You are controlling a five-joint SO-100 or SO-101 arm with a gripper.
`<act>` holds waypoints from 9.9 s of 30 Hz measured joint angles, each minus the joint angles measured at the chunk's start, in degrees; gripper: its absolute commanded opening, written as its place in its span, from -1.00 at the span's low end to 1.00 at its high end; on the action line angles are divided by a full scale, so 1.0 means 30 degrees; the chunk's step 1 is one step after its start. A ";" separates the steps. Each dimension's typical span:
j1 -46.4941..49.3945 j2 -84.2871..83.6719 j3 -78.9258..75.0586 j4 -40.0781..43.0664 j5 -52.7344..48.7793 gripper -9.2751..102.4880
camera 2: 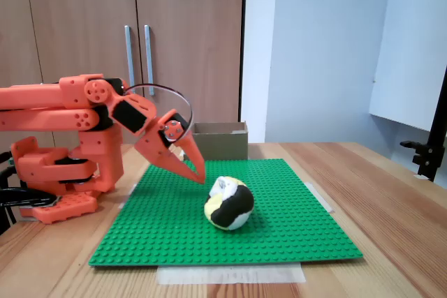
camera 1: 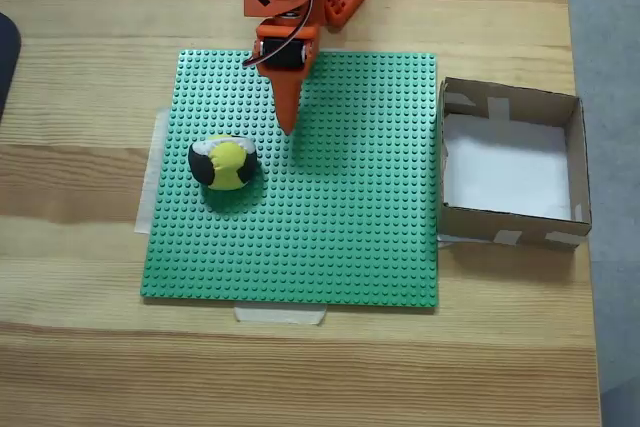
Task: Pick the ball and put it in the box.
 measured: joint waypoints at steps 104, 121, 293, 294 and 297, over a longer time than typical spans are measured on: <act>0.2432 -1.9395 -2.2031 0.6768 0.1670 -0.82; 0.4893 -2.3174 -2.3818 0.8613 0.1143 -0.32; -1.1191 -2.4668 -3.2549 0.5889 0.3193 -0.85; -1.1631 -2.4668 -3.2549 0.5859 0.3223 -0.85; -1.2539 -2.4668 -3.2520 0.5332 0.3223 -0.85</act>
